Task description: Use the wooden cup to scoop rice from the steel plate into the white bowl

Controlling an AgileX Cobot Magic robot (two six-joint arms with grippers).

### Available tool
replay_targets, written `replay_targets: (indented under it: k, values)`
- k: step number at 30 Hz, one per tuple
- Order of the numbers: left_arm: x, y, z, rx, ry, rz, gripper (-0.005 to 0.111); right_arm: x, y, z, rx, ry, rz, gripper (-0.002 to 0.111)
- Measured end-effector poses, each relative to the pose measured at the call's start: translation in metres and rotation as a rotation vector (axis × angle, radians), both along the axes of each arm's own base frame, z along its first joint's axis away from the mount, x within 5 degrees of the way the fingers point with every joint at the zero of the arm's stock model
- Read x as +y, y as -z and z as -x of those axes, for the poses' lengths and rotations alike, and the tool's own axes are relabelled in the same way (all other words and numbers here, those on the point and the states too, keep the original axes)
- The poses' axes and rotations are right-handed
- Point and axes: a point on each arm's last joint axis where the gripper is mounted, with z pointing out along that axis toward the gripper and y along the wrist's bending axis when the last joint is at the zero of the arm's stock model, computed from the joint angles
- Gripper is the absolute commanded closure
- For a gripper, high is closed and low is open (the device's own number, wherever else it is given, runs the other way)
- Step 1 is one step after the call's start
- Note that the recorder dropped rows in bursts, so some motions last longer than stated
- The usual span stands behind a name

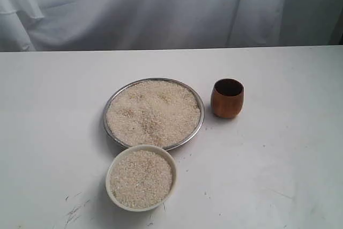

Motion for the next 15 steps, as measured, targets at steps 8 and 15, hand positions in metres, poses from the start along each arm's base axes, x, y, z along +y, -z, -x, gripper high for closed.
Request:
replay_targets:
  k: [8,15]
  values:
    - [0.000,0.000,0.000,0.000,0.000,0.000,0.107,0.000,-0.027,-0.003,-0.299,0.000,-0.017,0.108]
    - [0.000,0.000,0.000,0.000,0.000,0.000,0.107,0.000,-0.051,0.002,-0.566,0.001,-0.048,0.108]
